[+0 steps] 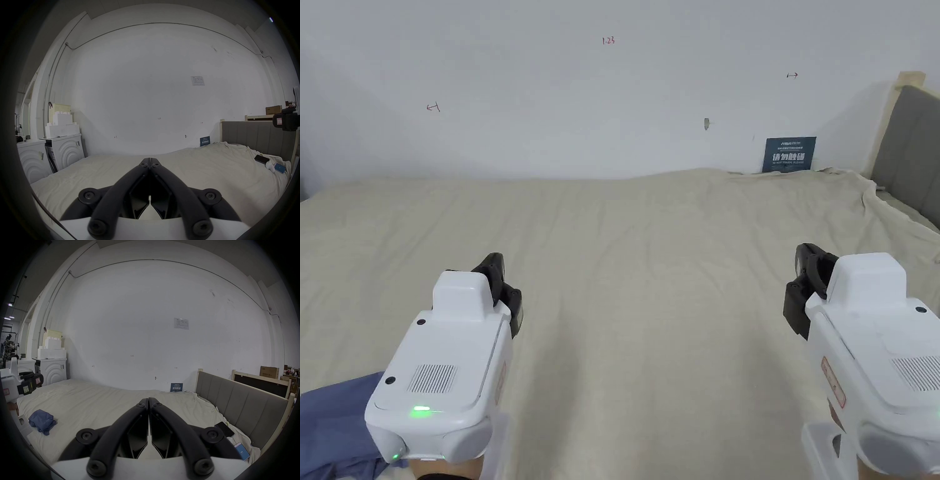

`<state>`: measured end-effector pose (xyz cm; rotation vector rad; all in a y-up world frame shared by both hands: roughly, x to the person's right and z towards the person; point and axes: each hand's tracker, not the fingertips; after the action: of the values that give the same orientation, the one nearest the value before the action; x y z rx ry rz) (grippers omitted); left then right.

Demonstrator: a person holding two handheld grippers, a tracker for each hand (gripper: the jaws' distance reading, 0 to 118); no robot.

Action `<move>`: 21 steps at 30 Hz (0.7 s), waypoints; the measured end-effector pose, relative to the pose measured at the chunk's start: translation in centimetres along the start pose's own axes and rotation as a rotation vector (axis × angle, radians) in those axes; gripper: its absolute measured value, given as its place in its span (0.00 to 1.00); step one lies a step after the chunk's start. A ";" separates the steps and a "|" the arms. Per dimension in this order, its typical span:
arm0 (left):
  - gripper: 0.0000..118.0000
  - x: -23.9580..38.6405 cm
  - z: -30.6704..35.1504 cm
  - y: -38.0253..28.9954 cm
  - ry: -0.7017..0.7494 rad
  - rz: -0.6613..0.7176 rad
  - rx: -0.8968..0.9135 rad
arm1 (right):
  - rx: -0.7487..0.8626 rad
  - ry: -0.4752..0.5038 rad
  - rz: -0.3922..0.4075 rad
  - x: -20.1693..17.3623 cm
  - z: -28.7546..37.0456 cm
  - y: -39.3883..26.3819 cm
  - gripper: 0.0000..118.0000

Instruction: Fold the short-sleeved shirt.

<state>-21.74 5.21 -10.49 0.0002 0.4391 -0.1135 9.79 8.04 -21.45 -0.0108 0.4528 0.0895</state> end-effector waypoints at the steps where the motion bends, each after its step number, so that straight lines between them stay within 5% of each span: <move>1: 0.00 0.0 0.0 0.0 -0.001 0.000 -0.001 | 0.000 0.000 0.001 0.0 0.0 0.0 0.00; 9: 0.00 -0.1 0.1 0.0 0.001 0.000 0.007 | 0.000 -0.004 0.007 -0.1 0.1 0.0 0.00; 11: 0.04 -0.2 0.0 0.1 -0.006 0.014 0.001 | -0.003 -0.010 0.009 -0.2 0.1 0.0 0.09; 12: 0.08 -0.2 0.0 0.0 -0.007 0.018 -0.003 | -0.002 -0.008 0.007 -0.2 0.1 0.0 0.21; 14: 0.31 -0.3 -0.2 -0.1 -0.003 0.026 -0.008 | -0.003 -0.008 0.002 -0.1 0.1 0.0 0.57; 16: 0.69 -0.5 -0.4 -0.2 -0.001 0.040 -0.021 | -0.003 -0.010 -0.001 -0.1 0.2 0.0 0.82; 19: 0.96 -0.8 -0.4 -0.3 -0.007 0.066 -0.023 | 0.008 -0.021 0.003 -0.1 0.3 -0.1 0.88; 21: 0.97 -1.0 -0.4 -0.3 -0.012 0.073 -0.022 | 0.011 -0.023 -0.003 0.0 0.4 -0.1 0.90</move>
<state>-22.82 4.99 -10.44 -0.0062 0.4281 -0.0372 9.97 7.92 -21.07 0.0005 0.4305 0.0841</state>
